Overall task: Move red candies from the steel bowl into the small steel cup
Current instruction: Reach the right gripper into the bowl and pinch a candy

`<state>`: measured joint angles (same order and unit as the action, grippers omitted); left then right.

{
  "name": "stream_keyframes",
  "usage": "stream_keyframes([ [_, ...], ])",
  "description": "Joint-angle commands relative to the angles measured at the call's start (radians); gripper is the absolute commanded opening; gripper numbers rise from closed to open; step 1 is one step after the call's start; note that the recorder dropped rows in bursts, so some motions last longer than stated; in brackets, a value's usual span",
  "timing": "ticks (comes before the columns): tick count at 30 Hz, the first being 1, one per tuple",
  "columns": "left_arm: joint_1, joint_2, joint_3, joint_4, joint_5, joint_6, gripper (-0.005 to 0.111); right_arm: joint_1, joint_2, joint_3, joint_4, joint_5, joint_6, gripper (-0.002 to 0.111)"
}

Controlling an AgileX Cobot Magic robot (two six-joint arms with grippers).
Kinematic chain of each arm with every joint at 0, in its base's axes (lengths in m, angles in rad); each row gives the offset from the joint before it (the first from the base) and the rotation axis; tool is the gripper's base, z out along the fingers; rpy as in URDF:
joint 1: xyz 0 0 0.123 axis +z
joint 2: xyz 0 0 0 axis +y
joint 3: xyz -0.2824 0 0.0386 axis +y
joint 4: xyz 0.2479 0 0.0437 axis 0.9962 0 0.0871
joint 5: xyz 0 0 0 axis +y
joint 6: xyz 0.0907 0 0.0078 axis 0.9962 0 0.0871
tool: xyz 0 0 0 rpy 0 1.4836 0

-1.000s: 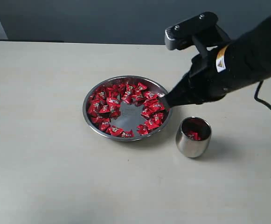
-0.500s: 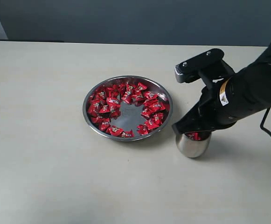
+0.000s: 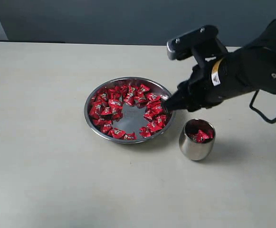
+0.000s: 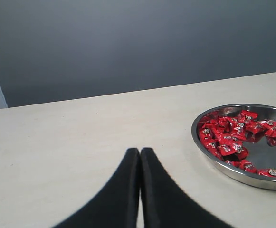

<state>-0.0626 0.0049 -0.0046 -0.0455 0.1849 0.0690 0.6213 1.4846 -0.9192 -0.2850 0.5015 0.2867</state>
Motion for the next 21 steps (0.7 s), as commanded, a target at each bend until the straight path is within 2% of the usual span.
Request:
stream_keyframes([
  [1, 0.001, -0.005, 0.005, -0.001, -0.005, -0.001, 0.002, -0.002, 0.002, -0.059, 0.060, -0.156, -0.001, 0.037],
  [7, 0.001, -0.005, 0.005, -0.001, -0.005, -0.001, 0.002, -0.002, 0.096, -0.128, 0.150, -0.186, -0.063, 0.037],
  [17, 0.001, -0.005, 0.005, -0.001, -0.005, -0.001, 0.002, -0.002, 0.359, -0.262, 0.763, -0.147, -0.659, 0.037],
  [21, 0.001, -0.005, 0.005, -0.001, -0.005, -0.001, 0.002, -0.002, 0.448, -0.337, 0.819, -0.136, -0.698, 0.037],
])
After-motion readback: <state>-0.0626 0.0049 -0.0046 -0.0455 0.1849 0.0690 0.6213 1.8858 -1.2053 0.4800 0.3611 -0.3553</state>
